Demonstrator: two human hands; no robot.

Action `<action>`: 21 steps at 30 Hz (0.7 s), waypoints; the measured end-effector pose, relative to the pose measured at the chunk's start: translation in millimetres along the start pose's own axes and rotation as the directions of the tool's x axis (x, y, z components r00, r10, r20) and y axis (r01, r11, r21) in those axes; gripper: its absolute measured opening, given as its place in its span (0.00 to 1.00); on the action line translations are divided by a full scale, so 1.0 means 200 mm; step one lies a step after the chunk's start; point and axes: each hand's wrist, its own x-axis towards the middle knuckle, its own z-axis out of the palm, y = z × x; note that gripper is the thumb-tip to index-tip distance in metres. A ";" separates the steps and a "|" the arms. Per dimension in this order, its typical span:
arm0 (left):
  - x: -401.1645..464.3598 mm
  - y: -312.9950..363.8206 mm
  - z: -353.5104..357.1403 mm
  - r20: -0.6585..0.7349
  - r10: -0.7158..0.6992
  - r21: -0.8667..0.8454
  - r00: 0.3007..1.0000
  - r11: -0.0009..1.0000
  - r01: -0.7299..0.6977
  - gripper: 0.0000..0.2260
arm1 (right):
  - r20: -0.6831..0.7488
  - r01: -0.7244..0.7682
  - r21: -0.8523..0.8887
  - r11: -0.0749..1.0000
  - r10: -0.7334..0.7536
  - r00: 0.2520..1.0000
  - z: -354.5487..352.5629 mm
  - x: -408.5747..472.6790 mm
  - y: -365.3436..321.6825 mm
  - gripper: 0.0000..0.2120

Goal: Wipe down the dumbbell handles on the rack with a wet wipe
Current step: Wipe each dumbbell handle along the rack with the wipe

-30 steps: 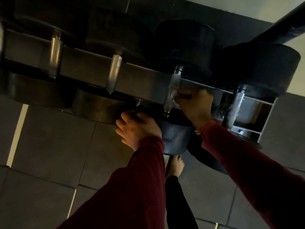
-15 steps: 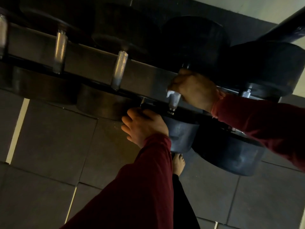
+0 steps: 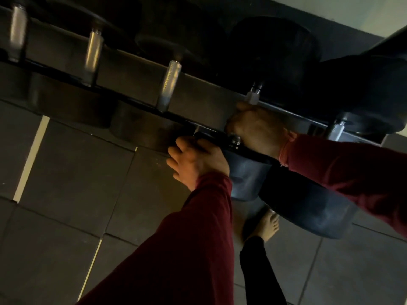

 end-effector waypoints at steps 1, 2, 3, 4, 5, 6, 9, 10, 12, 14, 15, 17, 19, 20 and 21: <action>0.00 0.00 0.00 -0.002 0.000 -0.004 1.000 1.000 0.000 0.13 | 0.134 -0.033 0.040 0.999 0.027 0.991 -0.01 0.01 -0.01 0.03; 0.00 0.00 -0.01 -0.003 0.003 -0.007 1.000 1.000 -0.003 0.13 | 0.220 -0.077 0.069 0.995 0.060 0.974 -0.03 0.01 0.00 0.04; 0.00 0.00 -0.01 -0.003 0.010 -0.011 1.000 1.000 -0.010 0.13 | 0.236 -0.137 0.127 0.982 0.104 0.966 -0.02 -0.01 0.03 0.07; -0.01 0.00 -0.01 -0.005 0.021 -0.019 1.000 1.000 -0.021 0.13 | 0.239 -0.251 0.199 0.947 0.202 0.950 -0.04 -0.03 0.04 0.09; -0.01 0.00 -0.01 -0.009 0.036 -0.033 0.999 0.999 -0.036 0.13 | 0.235 -0.391 0.298 0.871 0.330 0.914 -0.06 -0.05 0.06 0.12; -0.02 0.00 -0.02 -0.015 0.054 -0.053 0.998 0.997 -0.055 0.13 | 0.252 -0.523 0.457 0.720 0.459 0.852 -0.08 -0.08 0.08 0.12; -0.05 0.00 -0.03 -0.060 0.156 -0.086 0.986 0.983 -0.161 0.12 | 0.535 -0.685 0.728 0.043 0.589 0.606 -0.17 -0.23 0.11 0.10; -0.07 -0.01 -0.02 -0.080 0.214 -0.077 0.974 0.973 -0.220 0.11 | 0.598 -0.686 0.722 -0.084 0.573 0.560 -0.20 -0.28 0.14 0.10; -0.17 -0.01 -0.01 -0.111 0.333 -0.058 0.936 0.938 -0.340 0.09 | 0.655 -0.649 0.724 -0.233 0.527 0.542 -0.25 -0.38 0.20 0.11; -0.34 0.01 0.01 -0.120 0.434 -0.089 0.893 0.891 -0.445 0.09 | 0.672 -0.629 0.729 -0.271 0.459 0.581 -0.30 -0.49 0.26 0.12; -0.44 0.02 0.03 -0.116 0.481 -0.122 0.869 0.862 -0.493 0.09 | 0.670 -0.649 0.728 -0.219 0.426 0.608 -0.32 -0.55 0.29 0.14; -0.63 0.03 0.11 -0.085 0.560 -0.205 0.824 0.800 -0.565 0.09 | 0.632 -0.720 0.692 0.062 0.432 0.644 -0.31 -0.66 0.36 0.15; -0.78 0.03 0.22 -0.027 0.525 -0.268 0.851 0.816 -0.512 0.10 | 0.493 -0.675 0.575 0.463 0.461 0.737 -0.29 -0.75 0.43 0.13; -0.83 0.04 0.27 -0.003 0.449 -0.277 0.894 0.858 -0.432 0.11 | 0.423 -0.594 0.484 0.643 0.422 0.802 -0.27 -0.77 0.46 0.12; -0.86 0.03 0.32 0.013 0.356 -0.266 0.935 0.902 -0.340 0.13 | 0.378 -0.479 0.383 0.790 0.339 0.862 -0.25 -0.79 0.47 0.11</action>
